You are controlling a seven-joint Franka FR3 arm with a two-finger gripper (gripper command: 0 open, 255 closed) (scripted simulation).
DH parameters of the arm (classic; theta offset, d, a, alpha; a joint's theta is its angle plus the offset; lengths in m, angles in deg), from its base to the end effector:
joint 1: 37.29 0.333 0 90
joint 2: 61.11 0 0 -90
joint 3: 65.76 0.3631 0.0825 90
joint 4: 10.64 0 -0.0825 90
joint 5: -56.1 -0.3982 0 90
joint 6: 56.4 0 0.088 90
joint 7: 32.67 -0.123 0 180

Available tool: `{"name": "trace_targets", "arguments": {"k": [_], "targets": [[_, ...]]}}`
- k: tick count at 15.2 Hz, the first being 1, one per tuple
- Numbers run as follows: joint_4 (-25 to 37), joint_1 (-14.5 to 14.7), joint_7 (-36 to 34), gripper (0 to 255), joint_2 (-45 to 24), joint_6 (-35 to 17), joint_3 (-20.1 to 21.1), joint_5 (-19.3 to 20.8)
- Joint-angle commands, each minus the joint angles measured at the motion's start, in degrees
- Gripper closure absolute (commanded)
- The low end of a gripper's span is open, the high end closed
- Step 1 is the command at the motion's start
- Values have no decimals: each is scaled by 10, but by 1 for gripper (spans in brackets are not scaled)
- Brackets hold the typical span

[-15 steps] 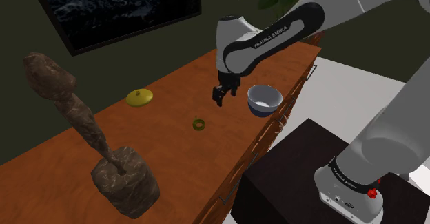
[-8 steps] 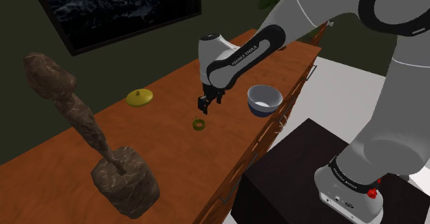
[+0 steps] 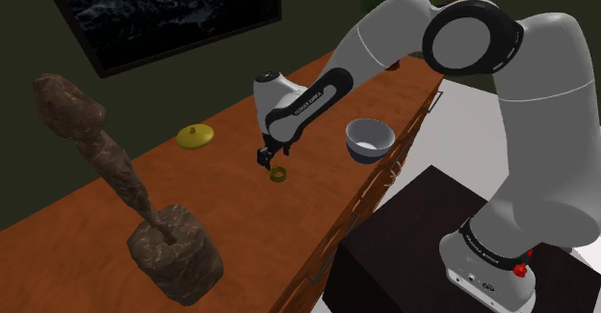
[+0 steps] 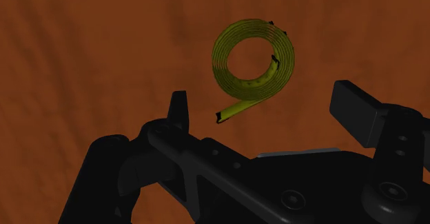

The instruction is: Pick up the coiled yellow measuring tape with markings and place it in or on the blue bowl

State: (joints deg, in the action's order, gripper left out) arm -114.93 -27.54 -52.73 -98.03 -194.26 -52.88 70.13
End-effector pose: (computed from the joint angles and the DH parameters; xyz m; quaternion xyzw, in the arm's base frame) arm 0.6342 0.2474 0.1964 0.9953 0.0942 -0.0112 0.0180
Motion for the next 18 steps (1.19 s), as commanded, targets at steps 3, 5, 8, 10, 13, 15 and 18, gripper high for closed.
{"name": "trace_targets", "arguments": {"k": [3, 5, 8, 10, 13, 15, 18], "targets": [[34, 12, -7, 0, -43, -10, -8, 9], [36, 14, -9, 0, -55, -19, -10, 12], [42, 17, -12, 0, -77, -35, -16, 17], [42, 17, -12, 0, -77, -35, -16, 17], [42, 17, -12, 0, -77, -35, -16, 17], [42, 17, -12, 0, -77, -35, -16, 17], [42, 17, -12, 255, -77, -35, -16, 17]]}}
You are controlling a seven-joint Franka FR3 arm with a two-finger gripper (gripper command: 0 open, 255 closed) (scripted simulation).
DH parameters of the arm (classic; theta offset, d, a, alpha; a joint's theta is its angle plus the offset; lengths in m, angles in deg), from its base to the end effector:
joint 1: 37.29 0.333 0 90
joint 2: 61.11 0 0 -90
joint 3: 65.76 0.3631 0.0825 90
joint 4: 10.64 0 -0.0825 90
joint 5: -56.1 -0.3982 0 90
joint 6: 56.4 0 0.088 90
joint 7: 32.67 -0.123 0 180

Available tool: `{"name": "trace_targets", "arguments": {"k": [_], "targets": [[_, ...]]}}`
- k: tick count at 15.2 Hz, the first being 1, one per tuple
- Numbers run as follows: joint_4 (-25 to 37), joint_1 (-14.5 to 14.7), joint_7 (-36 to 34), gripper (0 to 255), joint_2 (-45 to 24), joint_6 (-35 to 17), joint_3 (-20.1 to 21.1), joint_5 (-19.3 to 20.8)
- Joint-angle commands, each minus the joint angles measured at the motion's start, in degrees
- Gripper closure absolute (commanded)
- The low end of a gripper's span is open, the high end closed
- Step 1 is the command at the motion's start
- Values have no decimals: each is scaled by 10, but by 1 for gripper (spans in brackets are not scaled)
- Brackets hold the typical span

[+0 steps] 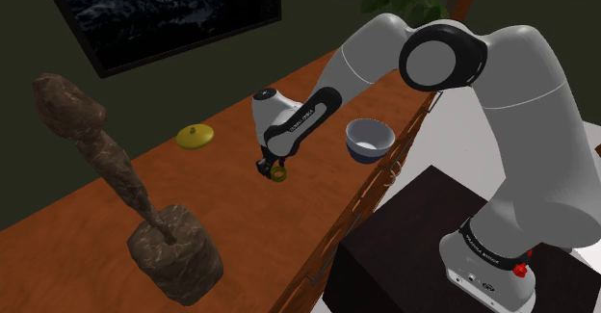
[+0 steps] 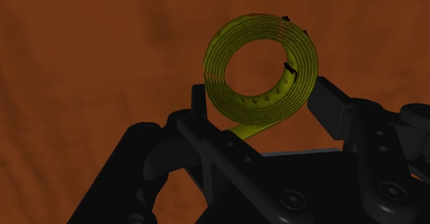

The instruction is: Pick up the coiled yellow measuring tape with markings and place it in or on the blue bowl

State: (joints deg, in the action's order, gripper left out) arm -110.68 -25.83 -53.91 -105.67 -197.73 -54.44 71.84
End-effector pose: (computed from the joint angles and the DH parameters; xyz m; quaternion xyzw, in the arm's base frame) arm 0.6460 0.2562 0.1378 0.9952 0.0958 -0.0098 0.0191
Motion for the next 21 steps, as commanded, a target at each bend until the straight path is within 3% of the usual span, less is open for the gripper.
{"name": "trace_targets", "arguments": {"k": [1, 8, 21], "targets": [[0, 0, 0, 255, 0, 0, 0, 0], [0, 0, 0, 255, 0, 0, 0, 0], [-19, -13, 13, 255, 78, 59, 18, -19]]}}
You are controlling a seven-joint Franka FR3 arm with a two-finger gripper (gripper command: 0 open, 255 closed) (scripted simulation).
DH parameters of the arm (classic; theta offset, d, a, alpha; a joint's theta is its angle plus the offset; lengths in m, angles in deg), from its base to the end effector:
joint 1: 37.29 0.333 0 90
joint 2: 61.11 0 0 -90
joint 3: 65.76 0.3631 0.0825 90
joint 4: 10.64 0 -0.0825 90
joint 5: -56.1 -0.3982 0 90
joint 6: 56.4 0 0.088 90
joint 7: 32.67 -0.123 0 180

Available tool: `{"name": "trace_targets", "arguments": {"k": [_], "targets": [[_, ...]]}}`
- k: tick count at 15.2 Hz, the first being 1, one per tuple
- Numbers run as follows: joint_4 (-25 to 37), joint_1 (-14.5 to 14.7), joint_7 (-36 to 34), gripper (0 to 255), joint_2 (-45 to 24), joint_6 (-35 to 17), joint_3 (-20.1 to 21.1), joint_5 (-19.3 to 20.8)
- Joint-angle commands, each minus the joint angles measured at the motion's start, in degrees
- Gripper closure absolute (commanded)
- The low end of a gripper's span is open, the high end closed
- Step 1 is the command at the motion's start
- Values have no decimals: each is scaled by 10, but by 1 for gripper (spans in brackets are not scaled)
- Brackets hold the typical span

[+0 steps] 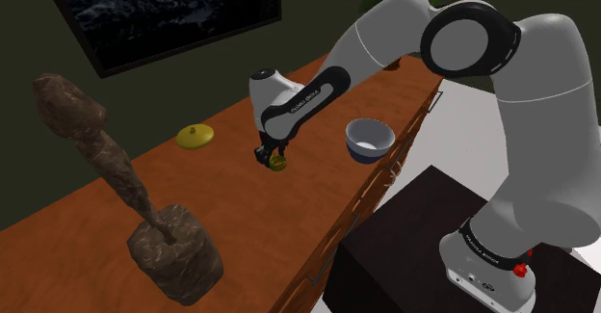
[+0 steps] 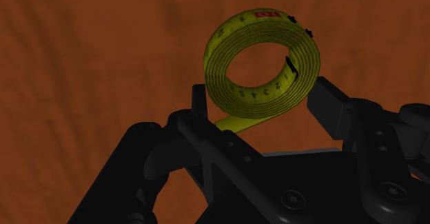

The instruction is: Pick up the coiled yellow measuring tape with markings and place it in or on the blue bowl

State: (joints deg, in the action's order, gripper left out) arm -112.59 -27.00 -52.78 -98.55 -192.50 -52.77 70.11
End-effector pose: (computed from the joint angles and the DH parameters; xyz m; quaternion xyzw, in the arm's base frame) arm 0.6422 0.2555 0.2042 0.9952 0.0959 -0.0101 0.0191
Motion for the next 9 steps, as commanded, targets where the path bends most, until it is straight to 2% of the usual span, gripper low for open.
{"name": "trace_targets", "arguments": {"k": [1, 9], "targets": [[-1, -2, 3, 255, 12, 11, 3, -4], [-1, -9, 12, 255, 54, 52, 13, -17]]}}
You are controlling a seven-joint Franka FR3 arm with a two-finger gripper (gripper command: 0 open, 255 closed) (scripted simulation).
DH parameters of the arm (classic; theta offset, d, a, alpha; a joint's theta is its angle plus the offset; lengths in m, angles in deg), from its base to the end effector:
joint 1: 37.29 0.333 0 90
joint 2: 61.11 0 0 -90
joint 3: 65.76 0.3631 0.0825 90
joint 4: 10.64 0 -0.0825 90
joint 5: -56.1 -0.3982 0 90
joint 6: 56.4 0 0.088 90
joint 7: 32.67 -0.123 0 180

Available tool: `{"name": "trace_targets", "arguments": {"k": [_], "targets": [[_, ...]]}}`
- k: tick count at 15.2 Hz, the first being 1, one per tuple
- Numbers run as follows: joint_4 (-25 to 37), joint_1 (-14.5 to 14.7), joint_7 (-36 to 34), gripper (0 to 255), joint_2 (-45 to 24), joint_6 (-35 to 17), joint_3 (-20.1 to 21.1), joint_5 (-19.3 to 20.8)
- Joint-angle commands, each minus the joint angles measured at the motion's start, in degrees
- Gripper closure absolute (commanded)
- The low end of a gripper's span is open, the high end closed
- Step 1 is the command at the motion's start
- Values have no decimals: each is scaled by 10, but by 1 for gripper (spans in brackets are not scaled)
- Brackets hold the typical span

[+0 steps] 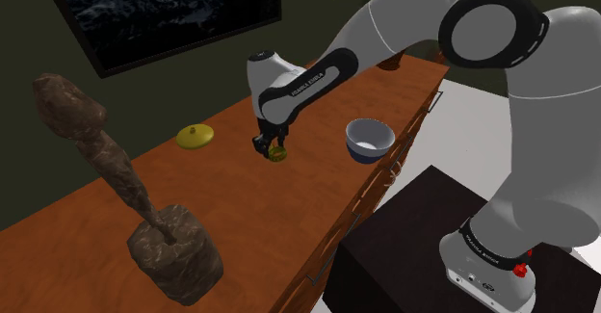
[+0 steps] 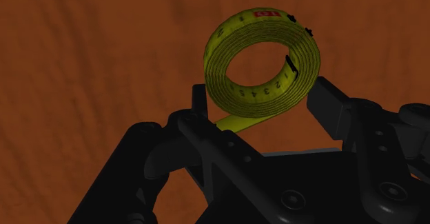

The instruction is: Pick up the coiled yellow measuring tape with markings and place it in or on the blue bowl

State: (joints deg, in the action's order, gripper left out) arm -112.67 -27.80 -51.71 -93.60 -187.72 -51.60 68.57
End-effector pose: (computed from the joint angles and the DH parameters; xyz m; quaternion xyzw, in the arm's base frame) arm 0.6401 0.2551 0.2567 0.9951 0.0960 -0.0100 0.0191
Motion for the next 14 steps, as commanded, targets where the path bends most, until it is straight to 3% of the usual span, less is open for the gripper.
{"name": "trace_targets", "arguments": {"k": [1, 14], "targets": [[0, -2, 3, 255, 10, 10, 2, -3], [18, -9, 16, 255, 64, 80, 14, -23]]}}
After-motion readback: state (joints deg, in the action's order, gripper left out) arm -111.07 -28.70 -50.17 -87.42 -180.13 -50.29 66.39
